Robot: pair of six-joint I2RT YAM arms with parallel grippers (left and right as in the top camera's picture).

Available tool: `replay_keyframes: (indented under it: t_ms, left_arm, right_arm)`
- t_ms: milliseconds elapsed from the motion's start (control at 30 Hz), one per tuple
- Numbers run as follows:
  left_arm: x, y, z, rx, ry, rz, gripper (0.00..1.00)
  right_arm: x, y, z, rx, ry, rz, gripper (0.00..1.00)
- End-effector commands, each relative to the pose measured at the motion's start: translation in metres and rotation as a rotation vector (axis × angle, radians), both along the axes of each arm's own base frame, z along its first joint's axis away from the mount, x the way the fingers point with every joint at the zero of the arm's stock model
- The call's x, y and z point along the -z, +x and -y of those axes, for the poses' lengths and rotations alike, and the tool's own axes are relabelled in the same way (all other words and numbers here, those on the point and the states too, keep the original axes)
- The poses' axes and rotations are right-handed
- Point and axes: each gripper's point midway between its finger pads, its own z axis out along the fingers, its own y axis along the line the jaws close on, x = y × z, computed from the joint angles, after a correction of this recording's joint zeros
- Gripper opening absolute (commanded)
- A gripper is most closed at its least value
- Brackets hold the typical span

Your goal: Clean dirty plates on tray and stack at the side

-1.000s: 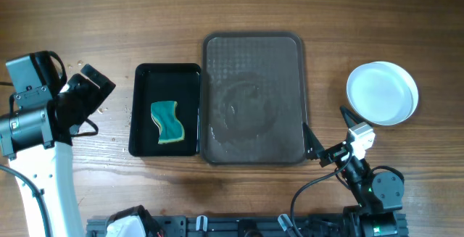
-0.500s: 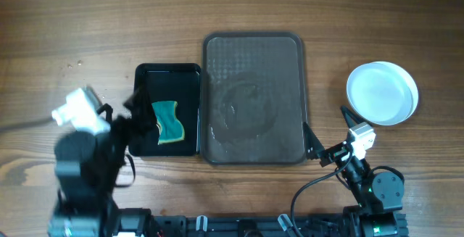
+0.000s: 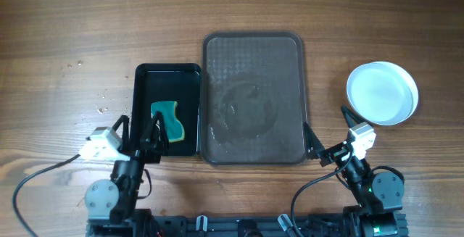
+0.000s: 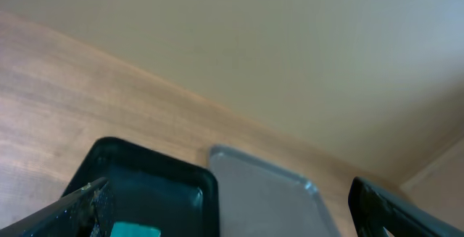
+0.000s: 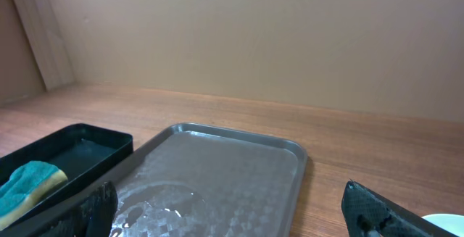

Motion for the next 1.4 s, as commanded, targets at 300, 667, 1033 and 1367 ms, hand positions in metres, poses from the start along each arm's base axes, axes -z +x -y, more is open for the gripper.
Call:
replay_keyframes:
  t_ms: [300, 667, 1033, 1367]
  left_arm:
    - [0.051, 0.012, 0.003, 0.012, -0.012, -0.04, 1.0]
    - [0.051, 0.012, 0.003, 0.012, -0.012, -0.041, 1.0]
    - [0.051, 0.012, 0.003, 0.012, -0.012, -0.041, 1.0]
    - [0.051, 0.012, 0.003, 0.012, -0.012, -0.041, 1.0]
  right_arm:
    - [-0.002, -0.001, 0.0, -0.001, -0.006, 0.015, 1.0]
    - [-0.002, -0.001, 0.0, 0.0, -0.006, 0.016, 1.0]
    - [-0.002, -0.001, 0.0, 0.0, -0.006, 0.015, 1.0]
    - [-0.002, -0.001, 0.0, 0.0, -0.006, 0.015, 1.0]
